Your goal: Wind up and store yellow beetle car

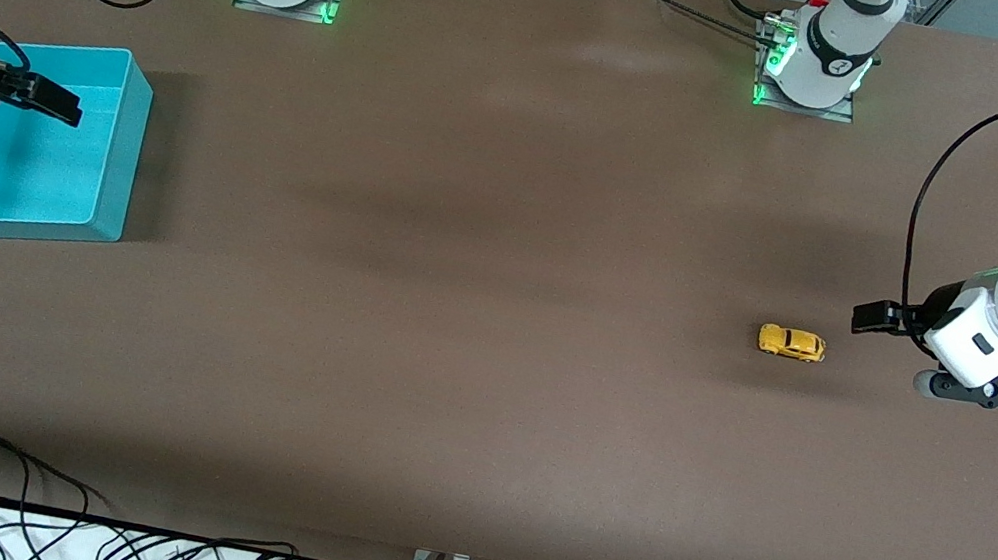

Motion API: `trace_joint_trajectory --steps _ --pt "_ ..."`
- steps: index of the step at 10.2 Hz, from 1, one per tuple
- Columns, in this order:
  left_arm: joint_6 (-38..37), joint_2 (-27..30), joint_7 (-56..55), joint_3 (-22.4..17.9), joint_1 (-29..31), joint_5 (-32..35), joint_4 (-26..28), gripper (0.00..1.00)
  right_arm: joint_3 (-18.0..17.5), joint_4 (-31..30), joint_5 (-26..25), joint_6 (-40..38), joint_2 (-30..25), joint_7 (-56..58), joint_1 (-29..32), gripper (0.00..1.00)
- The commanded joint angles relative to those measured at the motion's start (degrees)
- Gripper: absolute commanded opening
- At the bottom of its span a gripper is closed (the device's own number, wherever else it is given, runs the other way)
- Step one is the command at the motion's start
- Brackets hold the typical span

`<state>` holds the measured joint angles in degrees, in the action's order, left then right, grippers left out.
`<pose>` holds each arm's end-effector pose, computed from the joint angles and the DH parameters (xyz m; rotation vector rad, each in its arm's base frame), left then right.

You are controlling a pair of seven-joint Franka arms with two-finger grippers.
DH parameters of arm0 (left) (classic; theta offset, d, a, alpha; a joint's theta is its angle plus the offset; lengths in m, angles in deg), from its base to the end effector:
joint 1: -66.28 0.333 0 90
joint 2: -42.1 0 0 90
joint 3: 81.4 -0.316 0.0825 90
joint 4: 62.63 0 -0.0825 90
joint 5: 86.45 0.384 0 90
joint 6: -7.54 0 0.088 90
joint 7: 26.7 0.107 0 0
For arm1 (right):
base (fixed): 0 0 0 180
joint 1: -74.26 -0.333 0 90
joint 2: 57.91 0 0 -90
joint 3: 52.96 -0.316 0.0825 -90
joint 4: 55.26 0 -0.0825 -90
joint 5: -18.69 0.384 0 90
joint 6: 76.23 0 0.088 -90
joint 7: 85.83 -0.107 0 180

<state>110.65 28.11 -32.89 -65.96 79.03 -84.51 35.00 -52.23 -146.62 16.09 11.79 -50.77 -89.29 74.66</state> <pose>0.6141 -0.0143 0.4409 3.1111 0.0843 -0.2207 0.5800 -0.0160 0.5400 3.0759 -0.1194 -0.2808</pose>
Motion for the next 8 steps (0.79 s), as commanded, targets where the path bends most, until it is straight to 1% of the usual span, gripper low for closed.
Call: trace_joint_trajectory --steps 1,8 --pt "-0.7 0.2 1.4 0.0 0.3 0.3 -0.2 0.97 -0.1 -0.1 -0.2 -0.7 -0.3 0.8 -0.1 1.0" --pt "-0.7 0.1 1.5 0.0 0.3 0.6 -0.2 0.96 -0.1 -0.1 -0.1 -0.8 -0.2 0.8 -0.5 1.0"
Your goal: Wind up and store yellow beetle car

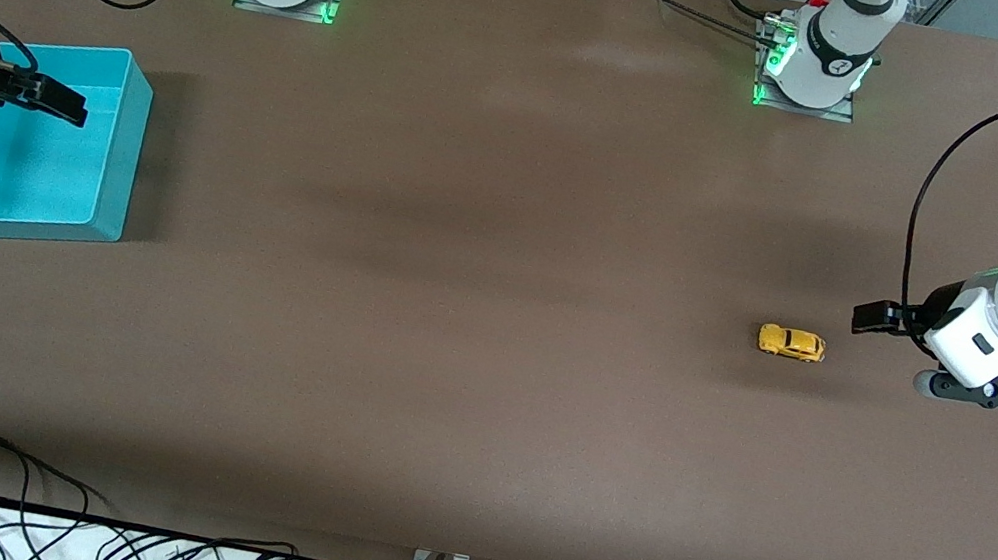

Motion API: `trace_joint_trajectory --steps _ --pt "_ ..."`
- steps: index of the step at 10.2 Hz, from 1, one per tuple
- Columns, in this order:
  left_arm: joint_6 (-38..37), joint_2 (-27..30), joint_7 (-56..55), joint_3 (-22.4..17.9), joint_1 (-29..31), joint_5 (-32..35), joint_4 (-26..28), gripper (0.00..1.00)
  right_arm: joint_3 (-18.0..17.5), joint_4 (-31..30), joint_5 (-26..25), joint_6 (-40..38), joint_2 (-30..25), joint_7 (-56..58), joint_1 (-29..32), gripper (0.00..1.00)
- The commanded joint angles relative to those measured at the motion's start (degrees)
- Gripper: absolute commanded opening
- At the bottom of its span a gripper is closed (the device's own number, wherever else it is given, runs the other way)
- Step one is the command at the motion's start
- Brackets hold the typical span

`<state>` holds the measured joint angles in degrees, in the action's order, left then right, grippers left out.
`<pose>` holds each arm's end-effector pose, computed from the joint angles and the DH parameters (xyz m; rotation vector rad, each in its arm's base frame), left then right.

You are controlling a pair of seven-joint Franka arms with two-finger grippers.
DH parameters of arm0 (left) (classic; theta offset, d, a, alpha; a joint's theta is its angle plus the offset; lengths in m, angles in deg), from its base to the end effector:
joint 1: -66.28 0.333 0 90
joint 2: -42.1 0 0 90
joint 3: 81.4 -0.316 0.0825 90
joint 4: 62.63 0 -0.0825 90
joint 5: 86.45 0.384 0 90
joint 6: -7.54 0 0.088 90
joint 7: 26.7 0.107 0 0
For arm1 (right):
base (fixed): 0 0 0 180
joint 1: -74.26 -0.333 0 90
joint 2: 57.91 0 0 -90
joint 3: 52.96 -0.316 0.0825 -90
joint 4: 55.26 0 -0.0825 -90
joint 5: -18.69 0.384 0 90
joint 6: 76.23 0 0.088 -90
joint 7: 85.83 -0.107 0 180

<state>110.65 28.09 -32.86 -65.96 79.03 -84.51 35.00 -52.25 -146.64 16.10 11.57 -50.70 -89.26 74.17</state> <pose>0.6141 -0.0143 0.4407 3.1110 0.0835 -0.2212 0.5799 -0.0109 0.5389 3.0750 -0.1049 -0.2887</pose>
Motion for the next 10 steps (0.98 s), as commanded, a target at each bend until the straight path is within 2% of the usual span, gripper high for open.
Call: trace_joint_trajectory --steps 1,5,6,10 --pt "-0.6 0.0 1.9 0.0 0.3 0.6 -0.2 0.96 -0.1 -0.1 -0.2 -0.6 -0.3 0.8 0.0 1.0" --pt "-0.6 -0.2 3.6 -0.1 0.3 0.6 -0.1 0.96 -0.1 -0.2 -0.1 -0.7 -0.3 0.8 0.0 1.0" --pt "-0.7 -0.3 2.0 -0.1 0.3 0.4 0.0 0.99 -0.1 -0.2 -0.2 -0.6 -0.3 0.8 0.0 1.0" --pt "-0.5 -3.4 -24.3 -0.1 1.4 -0.3 0.7 0.98 -0.1 -0.2 -0.1 -0.6 -0.3 0.8 0.0 1.0"
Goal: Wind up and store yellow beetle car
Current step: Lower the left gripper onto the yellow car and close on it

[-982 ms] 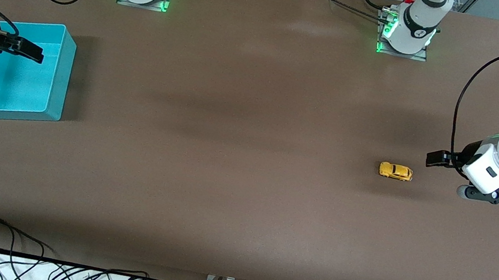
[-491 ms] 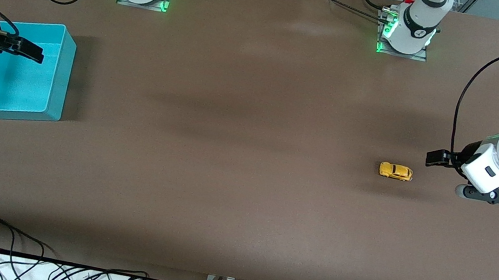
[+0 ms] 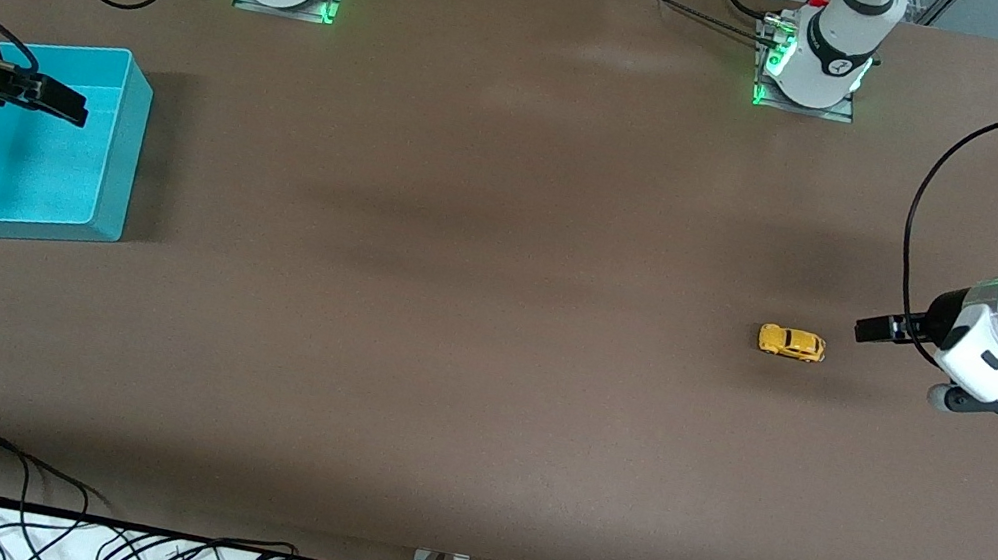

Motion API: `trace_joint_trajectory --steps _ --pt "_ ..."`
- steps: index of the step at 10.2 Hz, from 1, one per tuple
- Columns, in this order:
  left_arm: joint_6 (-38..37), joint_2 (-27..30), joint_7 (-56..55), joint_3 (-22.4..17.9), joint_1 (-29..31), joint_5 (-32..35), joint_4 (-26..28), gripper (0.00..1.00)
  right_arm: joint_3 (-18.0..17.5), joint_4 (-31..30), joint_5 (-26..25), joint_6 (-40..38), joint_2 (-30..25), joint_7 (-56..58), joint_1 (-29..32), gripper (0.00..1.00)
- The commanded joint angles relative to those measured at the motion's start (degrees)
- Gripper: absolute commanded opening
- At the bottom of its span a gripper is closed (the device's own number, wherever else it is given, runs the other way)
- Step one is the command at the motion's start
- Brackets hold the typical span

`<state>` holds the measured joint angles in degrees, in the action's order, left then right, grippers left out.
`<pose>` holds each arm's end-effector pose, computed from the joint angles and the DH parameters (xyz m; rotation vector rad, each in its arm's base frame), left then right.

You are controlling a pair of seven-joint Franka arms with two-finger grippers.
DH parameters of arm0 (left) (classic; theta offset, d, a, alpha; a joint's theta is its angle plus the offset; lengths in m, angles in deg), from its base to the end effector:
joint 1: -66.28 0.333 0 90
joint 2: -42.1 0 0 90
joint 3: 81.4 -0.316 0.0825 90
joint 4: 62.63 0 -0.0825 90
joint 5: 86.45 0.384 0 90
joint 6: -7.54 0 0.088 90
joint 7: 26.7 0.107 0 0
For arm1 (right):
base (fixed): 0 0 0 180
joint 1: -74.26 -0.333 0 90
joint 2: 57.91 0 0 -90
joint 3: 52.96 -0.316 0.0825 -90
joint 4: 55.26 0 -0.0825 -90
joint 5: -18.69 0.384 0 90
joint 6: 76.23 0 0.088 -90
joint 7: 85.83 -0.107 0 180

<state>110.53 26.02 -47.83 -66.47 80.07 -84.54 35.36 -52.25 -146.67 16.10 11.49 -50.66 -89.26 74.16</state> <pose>0.6162 0.0025 0.4158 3.0781 0.5309 -0.2945 0.5798 -0.0108 0.5382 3.0745 -0.1046 -0.2927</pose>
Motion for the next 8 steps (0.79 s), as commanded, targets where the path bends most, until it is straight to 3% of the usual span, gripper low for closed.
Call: trace_joint_trajectory --steps 1,3,5,8 --pt "0.2 -2.5 -16.3 0.4 0.5 -0.2 0.4 0.99 -0.1 -0.2 -0.1 -0.4 -0.3 0.7 0.0 1.0" --pt "6.5 -3.4 -30.0 0.4 1.3 -0.4 5.7 1.0 0.0 -0.2 -0.2 -0.4 -0.3 0.7 0.0 1.0" --pt "18.2 -4.0 -43.9 0.4 1.5 -1.2 13.2 1.0 0.0 -0.2 -0.2 -0.5 -0.4 0.7 0.0 1.0" --pt "25.4 -9.5 -57.1 0.4 0.8 -0.6 15.5 1.0 0.1 -0.2 -0.2 -0.6 -0.4 0.7 0.2 1.0"
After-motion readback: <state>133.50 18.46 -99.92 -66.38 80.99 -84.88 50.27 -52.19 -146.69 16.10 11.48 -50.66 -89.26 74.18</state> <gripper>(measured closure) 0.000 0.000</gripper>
